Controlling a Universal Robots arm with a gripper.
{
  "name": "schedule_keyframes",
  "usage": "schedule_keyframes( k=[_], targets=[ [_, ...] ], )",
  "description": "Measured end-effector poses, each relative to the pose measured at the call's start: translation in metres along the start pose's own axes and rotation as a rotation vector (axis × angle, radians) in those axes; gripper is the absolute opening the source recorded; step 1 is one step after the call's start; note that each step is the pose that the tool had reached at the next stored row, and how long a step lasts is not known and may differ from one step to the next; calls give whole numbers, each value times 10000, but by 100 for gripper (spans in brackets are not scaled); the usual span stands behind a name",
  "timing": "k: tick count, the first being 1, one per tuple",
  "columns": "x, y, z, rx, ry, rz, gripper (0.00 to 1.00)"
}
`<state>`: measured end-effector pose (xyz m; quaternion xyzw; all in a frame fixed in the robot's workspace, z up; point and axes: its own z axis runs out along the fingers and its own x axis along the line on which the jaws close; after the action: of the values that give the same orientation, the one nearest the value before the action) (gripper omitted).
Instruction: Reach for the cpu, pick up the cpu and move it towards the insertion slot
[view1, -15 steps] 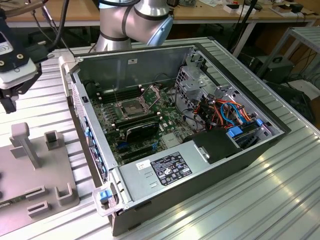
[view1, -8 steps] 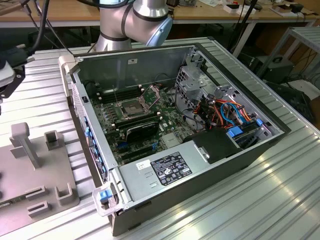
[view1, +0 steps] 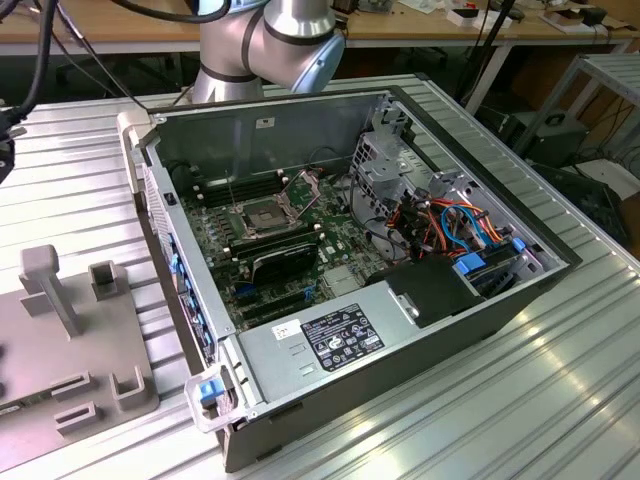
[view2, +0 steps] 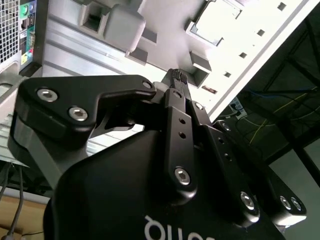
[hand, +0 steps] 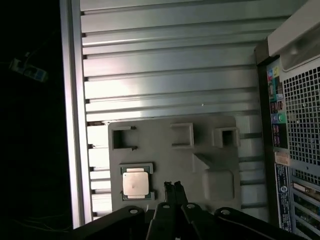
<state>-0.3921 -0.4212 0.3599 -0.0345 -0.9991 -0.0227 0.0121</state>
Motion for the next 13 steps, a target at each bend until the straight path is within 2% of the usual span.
schedule_keyframes(
  k=[2,6,10,13],
  targets=[
    [104,-64,27,1,1,-22,11],
    [234,-138,58,1,3,-42,11],
    [386,-162,80,2,2,-51,11],
    [538,-178,96,1,3,-51,11]
  ],
)
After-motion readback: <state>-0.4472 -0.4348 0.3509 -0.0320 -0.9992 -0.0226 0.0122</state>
